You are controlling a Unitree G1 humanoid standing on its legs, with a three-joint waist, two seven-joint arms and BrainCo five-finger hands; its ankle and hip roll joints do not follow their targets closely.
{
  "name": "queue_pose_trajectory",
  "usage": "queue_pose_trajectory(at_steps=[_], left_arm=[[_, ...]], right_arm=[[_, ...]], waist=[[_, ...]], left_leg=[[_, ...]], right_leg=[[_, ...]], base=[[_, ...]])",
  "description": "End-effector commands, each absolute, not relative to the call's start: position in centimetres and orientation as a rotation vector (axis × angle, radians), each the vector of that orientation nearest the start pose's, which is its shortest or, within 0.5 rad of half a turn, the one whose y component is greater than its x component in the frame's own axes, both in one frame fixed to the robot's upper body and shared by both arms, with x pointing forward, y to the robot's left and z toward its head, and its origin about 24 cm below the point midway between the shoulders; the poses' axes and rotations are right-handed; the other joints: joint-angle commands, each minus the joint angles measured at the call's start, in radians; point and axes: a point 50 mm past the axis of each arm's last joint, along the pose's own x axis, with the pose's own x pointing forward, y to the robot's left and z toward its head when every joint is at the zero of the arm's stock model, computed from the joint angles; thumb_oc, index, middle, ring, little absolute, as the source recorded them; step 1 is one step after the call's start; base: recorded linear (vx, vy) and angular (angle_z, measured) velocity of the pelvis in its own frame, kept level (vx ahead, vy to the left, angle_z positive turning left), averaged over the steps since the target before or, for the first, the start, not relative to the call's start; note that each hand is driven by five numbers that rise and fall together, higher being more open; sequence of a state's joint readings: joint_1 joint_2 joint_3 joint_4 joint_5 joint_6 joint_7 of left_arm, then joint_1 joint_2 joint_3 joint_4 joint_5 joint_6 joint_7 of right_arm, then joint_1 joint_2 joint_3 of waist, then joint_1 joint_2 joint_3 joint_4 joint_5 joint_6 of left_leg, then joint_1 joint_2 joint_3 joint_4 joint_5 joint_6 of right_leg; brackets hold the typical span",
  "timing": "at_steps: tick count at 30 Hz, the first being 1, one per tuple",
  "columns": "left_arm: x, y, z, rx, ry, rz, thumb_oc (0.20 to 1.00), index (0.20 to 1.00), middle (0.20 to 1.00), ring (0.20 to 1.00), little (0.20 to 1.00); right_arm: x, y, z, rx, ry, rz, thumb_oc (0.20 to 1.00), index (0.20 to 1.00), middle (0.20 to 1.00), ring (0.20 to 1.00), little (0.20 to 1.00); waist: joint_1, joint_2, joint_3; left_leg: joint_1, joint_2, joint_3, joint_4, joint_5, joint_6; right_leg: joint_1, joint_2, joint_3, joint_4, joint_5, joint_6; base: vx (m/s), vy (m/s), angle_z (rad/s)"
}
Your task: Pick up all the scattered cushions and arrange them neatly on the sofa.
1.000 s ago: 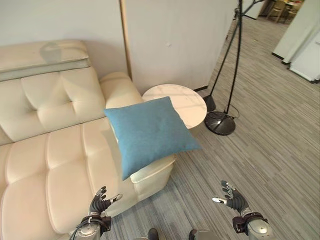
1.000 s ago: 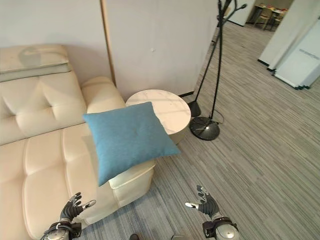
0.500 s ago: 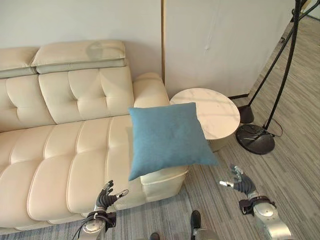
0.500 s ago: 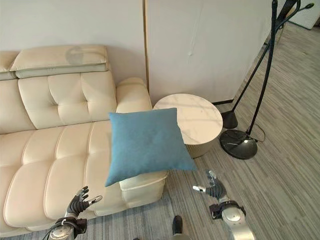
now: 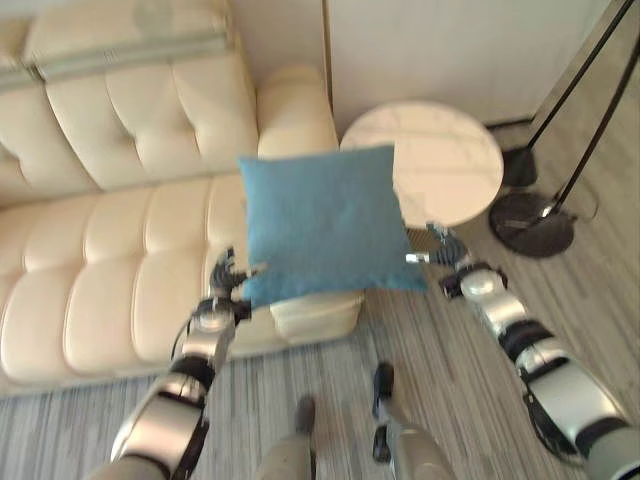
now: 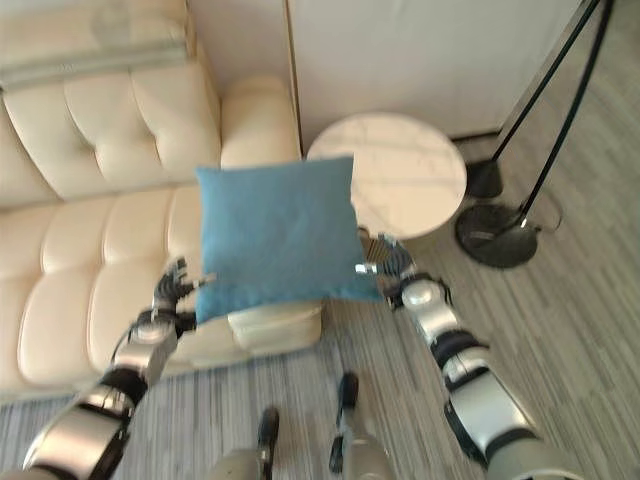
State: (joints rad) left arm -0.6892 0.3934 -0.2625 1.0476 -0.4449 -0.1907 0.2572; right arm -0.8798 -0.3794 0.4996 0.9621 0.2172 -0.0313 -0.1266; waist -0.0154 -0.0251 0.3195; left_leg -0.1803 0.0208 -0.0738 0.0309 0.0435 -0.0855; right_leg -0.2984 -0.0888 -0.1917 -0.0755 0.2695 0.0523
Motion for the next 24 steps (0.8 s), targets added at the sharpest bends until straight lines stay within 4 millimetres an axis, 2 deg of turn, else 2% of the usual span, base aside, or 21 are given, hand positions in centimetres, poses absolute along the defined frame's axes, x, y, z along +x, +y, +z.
queue_pose_trajectory(at_steps=[1,2,3,4,7,8,9,10,11,12,14,16,18,20,23,24], left_arm=[[37.4,23.3,7.2,0.206,0.108,0.322,1.0,1.0,1.0,1.0,1.0],[38.0,22.7,7.8,0.219,0.098,0.308,1.0,1.0,1.0,1.0,1.0],[38.0,22.7,7.9,0.219,0.097,0.308,1.0,1.0,1.0,1.0,1.0],[39.0,21.4,9.4,0.247,0.069,0.285,1.0,1.0,1.0,1.0,1.0],[40.3,19.5,11.8,0.257,0.017,0.244,1.0,1.0,1.0,1.0,1.0],[40.6,18.9,12.5,0.257,-0.005,0.23,1.0,1.0,1.0,1.0,1.0],[41.0,18.0,13.5,0.249,-0.035,0.213,1.0,1.0,1.0,1.0,1.0],[41.1,17.3,14.0,0.232,-0.057,0.199,0.489,0.489,0.489,0.489,0.489],[41.2,16.8,14.2,0.215,-0.074,0.187,0.2,0.2,0.2,0.2,0.2],[41.2,16.8,14.2,0.215,-0.073,0.187,0.2,0.2,0.2,0.2,0.2],[41.0,14.6,15.4,0.152,-0.165,0.124,0.2,0.2,0.2,0.2,0.2],[40.2,12.9,16.0,0.07,-0.247,0.064,0.2,0.2,0.2,0.2,0.2],[39.7,12.3,16.2,0.045,-0.281,0.042,0.2,0.2,0.2,0.2,0.2],[38.7,11.3,16.3,-0.003,-0.337,0.001,0.2,0.2,0.2,0.2,0.2],[35.9,9.8,16.4,-0.058,-0.445,-0.098,0.2,0.2,0.2,0.2,0.2],[35.9,9.8,16.3,-0.058,-0.443,-0.098,0.2,0.2,0.2,0.2,0.2]], right_arm=[[39.6,-12.0,10.2,-0.493,0.03,0.151,1.0,1.0,1.0,1.0,1.0],[39.7,-10.8,10.6,-0.498,0.016,0.176,1.0,1.0,1.0,1.0,1.0],[39.7,-10.8,10.6,-0.498,0.015,0.176,1.0,1.0,1.0,1.0,1.0],[39.8,-8.4,11.3,-0.5,-0.013,0.233,1.0,1.0,1.0,1.0,1.0],[39.8,-5.4,13.1,-0.46,-0.071,0.296,1.0,1.0,1.0,1.0,1.0],[39.6,-4.6,13.5,-0.426,-0.085,0.317,0.824,0.824,0.824,0.824,0.824],[39.5,-3.7,13.9,-0.376,-0.096,0.34,0.489,0.489,0.489,0.489,0.489],[39.3,-3.4,14.2,-0.337,-0.111,0.347,0.2,0.2,0.2,0.2,0.2],[39.2,-3.3,14.5,-0.297,-0.122,0.357,0.2,0.2,0.2,0.2,0.2],[39.2,-3.3,14.5,-0.297,-0.122,0.357,0.2,0.2,0.2,0.2,0.2],[38.6,-2.9,15.5,-0.216,-0.181,0.403,0.2,0.2,0.2,0.2,0.2],[37.9,-2.9,15.6,-0.191,-0.219,0.43,0.2,0.2,0.2,0.2,0.2],[37.4,-3.0,15.5,-0.182,-0.237,0.444,0.2,0.2,0.2,0.2,0.2],[36.5,-3.2,14.9,-0.143,-0.253,0.461,0.2,0.2,0.2,0.2,0.2],[34.2,-4.6,13.4,-0.082,-0.29,0.486,0.2,0.2,0.2,0.2,0.2],[34.2,-4.6,13.3,-0.082,-0.288,0.485,0.2,0.2,0.2,0.2,0.2]], waist=[[0.014,-0.03,-0.005],[0.014,-0.031,0.0],[0.014,-0.031,0.001],[0.015,-0.032,0.014],[0.015,-0.03,0.035],[0.014,-0.029,0.04],[0.015,-0.028,0.047],[0.016,-0.027,0.053],[0.016,-0.027,0.058],[0.015,-0.026,0.058],[0.011,-0.03,0.062],[0.011,-0.032,0.063],[0.007,-0.035,0.056],[0.005,-0.037,0.048],[-0.003,-0.036,0.019],[-0.003,-0.035,0.018]], left_leg=[[0.016,0.034,0.041,0.039,-0.083,-0.01],[0.009,0.037,0.04,0.04,-0.08,-0.013],[0.009,0.037,0.04,0.04,-0.08,-0.013],[-0.007,0.04,0.038,0.041,-0.072,-0.017],[-0.029,0.041,0.032,0.041,-0.063,-0.02],[-0.034,0.042,0.032,0.04,-0.06,-0.022],[-0.039,0.042,0.031,0.038,-0.057,-0.023],[-0.042,0.042,0.031,0.037,-0.055,-0.024],[-0.044,0.041,0.028,0.035,-0.053,-0.025],[-0.044,0.041,0.028,0.035,-0.053,-0.025],[-0.044,0.042,0.02,0.027,-0.048,-0.028],[-0.034,0.045,0.02,0.021,-0.052,-0.029],[-0.034,0.043,0.018,0.017,-0.05,-0.028],[-0.023,0.041,0.02,0.015,-0.057,-0.024],[0.018,0.036,0.026,0.011,-0.076,-0.015],[0.019,0.037,0.027,0.01,-0.077,-0.015]], right_leg=[[-0.013,-0.081,0.078,0.164,-0.203,0.095],[-0.018,-0.081,0.079,0.165,-0.203,0.096],[-0.019,-0.081,0.079,0.166,-0.203,0.095],[-0.031,-0.081,0.08,0.165,-0.2,0.096],[-0.052,-0.078,0.084,0.164,-0.193,0.1],[-0.056,-0.078,0.086,0.162,-0.191,0.102],[-0.06,-0.078,0.086,0.16,-0.188,0.102],[-0.061,-0.079,0.084,0.157,-0.187,0.103],[-0.06,-0.079,0.083,0.154,-0.187,0.104],[-0.059,-0.078,0.082,0.154,-0.187,0.104],[-0.054,-0.079,0.078,0.142,-0.186,0.104],[-0.043,-0.076,0.08,0.135,-0.188,0.103],[-0.042,-0.077,0.079,0.13,-0.187,0.103],[-0.033,-0.076,0.084,0.128,-0.19,0.102],[0.004,-0.081,0.084,0.124,-0.199,0.101],[0.006,-0.08,0.084,0.123,-0.199,0.101]], base=[[0.0,0.0,0.0],[0.0,0.0,0.0],[-0.03,-0.033,0.02],[-0.03,-0.034,0.02],[-0.04,-0.02,0.02],[-0.03,0.0,0.04],[-0.02,0.004,0.04],[0.0,0.0,0.0],[0.0,0.0,0.0],[0.0,0.0,0.0],[0.01,-0.012,0.06],[0.01,0.003,0.13],[0.01,0.006,0.12],[0.03,0.02,0.02],[0.05,0.038,0.01],[0.04,0.037,-0.03]])
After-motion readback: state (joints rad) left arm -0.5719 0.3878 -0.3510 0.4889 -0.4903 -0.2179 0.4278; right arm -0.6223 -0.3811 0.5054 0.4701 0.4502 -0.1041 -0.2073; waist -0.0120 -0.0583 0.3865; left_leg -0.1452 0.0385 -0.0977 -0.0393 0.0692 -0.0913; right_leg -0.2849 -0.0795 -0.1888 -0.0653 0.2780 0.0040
